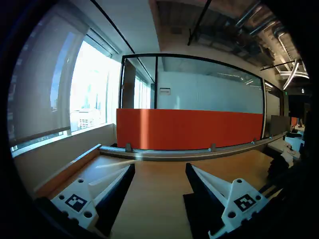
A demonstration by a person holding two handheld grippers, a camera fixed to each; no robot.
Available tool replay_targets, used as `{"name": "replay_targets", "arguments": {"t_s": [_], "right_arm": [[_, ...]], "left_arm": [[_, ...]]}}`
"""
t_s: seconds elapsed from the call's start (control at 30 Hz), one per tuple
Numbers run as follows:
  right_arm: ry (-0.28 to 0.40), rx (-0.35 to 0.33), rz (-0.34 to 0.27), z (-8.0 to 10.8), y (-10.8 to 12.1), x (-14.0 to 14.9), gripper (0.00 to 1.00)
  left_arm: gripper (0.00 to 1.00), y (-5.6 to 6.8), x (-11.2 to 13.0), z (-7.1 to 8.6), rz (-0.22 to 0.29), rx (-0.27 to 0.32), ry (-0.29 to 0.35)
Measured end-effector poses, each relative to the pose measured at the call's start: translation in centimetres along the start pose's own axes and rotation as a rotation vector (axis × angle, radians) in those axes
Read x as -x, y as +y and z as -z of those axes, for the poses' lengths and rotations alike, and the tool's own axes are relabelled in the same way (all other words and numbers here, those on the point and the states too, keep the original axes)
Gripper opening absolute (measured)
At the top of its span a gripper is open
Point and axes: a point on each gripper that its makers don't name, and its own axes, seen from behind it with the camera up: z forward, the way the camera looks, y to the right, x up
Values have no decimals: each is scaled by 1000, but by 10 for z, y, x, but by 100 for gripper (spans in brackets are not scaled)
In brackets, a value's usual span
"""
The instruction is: Fold towel
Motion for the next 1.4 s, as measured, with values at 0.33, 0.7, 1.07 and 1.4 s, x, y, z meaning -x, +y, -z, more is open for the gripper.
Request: {"name": "replay_targets", "arguments": {"t_s": [0.33, 0.7, 1.07, 1.4], "right_arm": [[-39, -47, 13, 7, -8, -20, 100], [-158, -205, 94, 15, -39, -7, 100], [-238, -309, 160, 22, -59, 9, 100], [-300, -357, 187, 32, -72, 48, 100]], "left_arm": [[94, 21, 1, -4, -44, 75, -51], [94, 50, 22, 6, -71, 246, -189], [94, 77, 47, 17, -72, 361, -288], [94, 88, 89, 21, -110, 398, -354]]}}
